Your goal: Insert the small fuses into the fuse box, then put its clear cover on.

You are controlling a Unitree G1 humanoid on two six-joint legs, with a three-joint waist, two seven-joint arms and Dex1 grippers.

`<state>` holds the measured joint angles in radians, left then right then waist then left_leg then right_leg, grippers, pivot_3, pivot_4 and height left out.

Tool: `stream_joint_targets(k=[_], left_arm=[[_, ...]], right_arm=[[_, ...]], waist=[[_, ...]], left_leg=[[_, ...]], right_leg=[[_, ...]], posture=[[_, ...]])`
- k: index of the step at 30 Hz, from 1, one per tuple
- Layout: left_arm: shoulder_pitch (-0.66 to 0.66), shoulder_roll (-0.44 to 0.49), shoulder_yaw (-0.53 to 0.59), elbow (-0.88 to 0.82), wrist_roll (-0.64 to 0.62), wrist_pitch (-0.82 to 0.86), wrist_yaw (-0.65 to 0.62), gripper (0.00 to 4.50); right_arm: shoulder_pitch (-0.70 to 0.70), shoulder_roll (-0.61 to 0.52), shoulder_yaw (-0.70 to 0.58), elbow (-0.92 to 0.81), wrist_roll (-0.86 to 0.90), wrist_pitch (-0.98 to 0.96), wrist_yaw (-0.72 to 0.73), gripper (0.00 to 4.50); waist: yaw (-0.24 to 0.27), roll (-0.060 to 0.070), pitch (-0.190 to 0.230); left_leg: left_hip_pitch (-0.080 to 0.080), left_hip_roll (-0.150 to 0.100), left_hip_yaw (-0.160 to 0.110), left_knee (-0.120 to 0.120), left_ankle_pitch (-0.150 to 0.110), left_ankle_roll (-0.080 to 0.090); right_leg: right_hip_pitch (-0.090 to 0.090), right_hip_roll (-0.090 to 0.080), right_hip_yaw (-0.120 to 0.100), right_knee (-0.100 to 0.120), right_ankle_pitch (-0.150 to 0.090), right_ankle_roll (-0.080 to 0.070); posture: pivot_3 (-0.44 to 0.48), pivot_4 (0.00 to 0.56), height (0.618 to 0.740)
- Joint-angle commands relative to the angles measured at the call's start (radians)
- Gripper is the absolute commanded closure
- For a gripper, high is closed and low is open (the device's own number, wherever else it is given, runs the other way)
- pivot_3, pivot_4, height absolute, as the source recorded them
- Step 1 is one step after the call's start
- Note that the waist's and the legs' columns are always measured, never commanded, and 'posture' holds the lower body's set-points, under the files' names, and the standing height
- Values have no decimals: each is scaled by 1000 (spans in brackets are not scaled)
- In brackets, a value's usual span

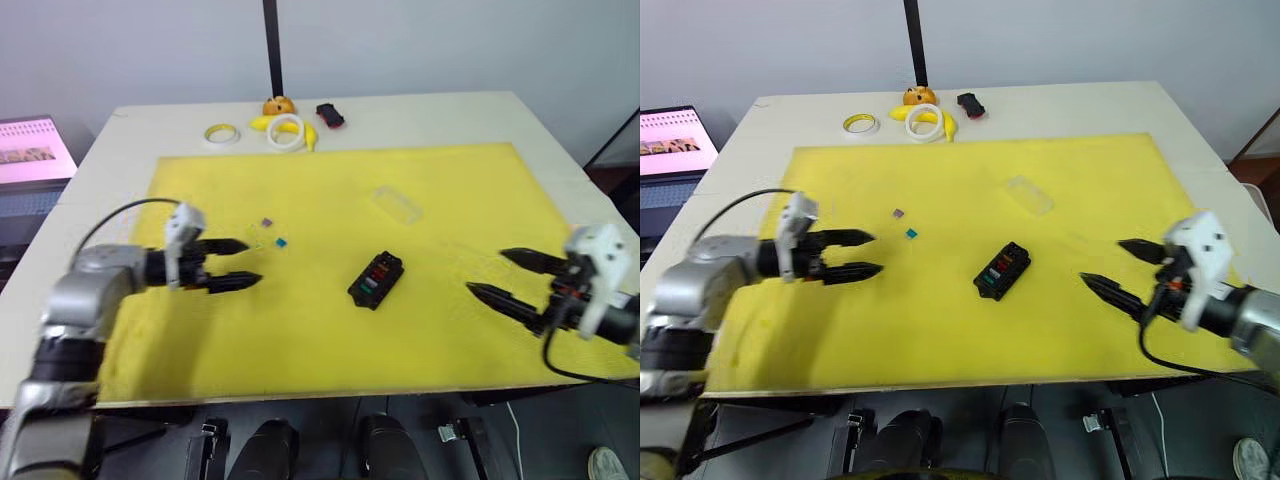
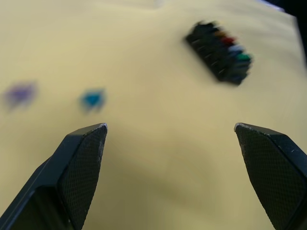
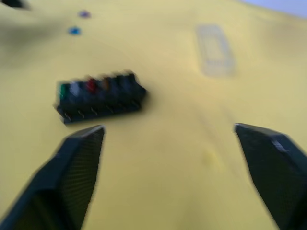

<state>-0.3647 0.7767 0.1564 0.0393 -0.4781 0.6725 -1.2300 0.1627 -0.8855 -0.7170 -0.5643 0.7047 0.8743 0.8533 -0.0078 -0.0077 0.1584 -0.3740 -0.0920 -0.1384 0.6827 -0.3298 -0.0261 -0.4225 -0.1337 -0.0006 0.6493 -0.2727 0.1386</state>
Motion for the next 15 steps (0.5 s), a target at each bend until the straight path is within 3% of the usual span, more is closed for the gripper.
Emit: stream_joint_targets(k=[1,9,12,15], left_arm=[[104,84,145,-22,-84,110,13,0],[137,126,256,-17,-194,252,80,0],[99,119,235,-19,-232,313,105,0],[-19,95,132,14,-257,417,114,0]], right_arm=[[73,-32,-119,27,-2,-31,72,24],[94,-47,-155,29,12,-30,64,24],[72,-49,-122,5,36,-25,50,24],[1,-57,-24,-59,100,-13,27,24]], waist=[[-2,0,0],[14,0,0],[19,0,0],[21,0,0]], left_leg=[[0,0,0,0,0,0],[1,0,1,0,0,0],[1,0,1,0,0,0],[1,0,1,0,0,0]], right_leg=[[0,0,0,0,0,0],[1,0,0,0,0,0],[1,-1,0,-1,0,0],[1,-1,0,0,0,0]], posture=[[0,150,740],[0,150,740],[0,150,740],[0,150,740]])
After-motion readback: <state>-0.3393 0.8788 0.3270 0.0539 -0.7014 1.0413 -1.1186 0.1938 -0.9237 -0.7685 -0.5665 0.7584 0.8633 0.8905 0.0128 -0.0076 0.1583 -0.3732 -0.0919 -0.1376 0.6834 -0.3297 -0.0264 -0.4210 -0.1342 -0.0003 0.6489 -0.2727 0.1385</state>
